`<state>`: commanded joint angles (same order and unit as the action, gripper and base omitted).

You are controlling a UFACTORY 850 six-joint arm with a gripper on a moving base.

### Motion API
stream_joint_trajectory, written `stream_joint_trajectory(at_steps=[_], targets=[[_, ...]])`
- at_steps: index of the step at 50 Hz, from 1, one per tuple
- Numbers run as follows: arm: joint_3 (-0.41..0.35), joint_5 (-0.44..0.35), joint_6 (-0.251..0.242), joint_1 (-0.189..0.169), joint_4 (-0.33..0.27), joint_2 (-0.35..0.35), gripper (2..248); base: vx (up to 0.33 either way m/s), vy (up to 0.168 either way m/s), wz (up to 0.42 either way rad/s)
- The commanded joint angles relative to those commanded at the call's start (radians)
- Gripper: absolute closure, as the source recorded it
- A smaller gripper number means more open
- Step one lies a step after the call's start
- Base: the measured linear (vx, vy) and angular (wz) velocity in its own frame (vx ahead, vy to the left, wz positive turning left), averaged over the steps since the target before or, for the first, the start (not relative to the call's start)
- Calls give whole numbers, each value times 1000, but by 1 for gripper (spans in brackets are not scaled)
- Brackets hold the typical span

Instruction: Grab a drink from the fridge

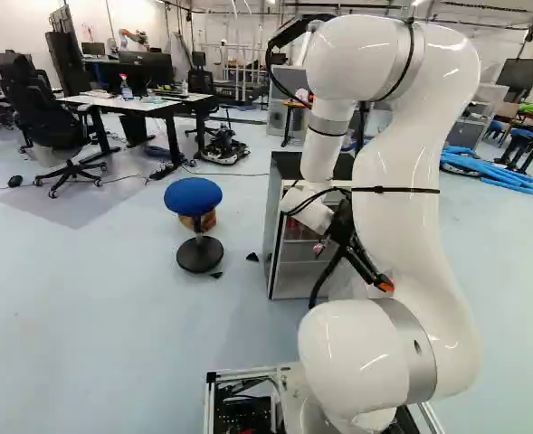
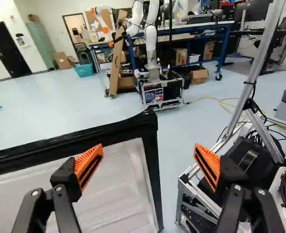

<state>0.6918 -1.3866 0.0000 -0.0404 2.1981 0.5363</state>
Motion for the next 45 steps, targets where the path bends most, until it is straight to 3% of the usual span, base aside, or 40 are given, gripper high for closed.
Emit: stream_joint_trajectory(at_steps=[13,32,45], targets=[[58,8,0,-25,36,8,3,0,0,0],[184,8,0,-119,106,34,3,0,0,0],[266,8,0,-188,107,56,3,0,0,0]])
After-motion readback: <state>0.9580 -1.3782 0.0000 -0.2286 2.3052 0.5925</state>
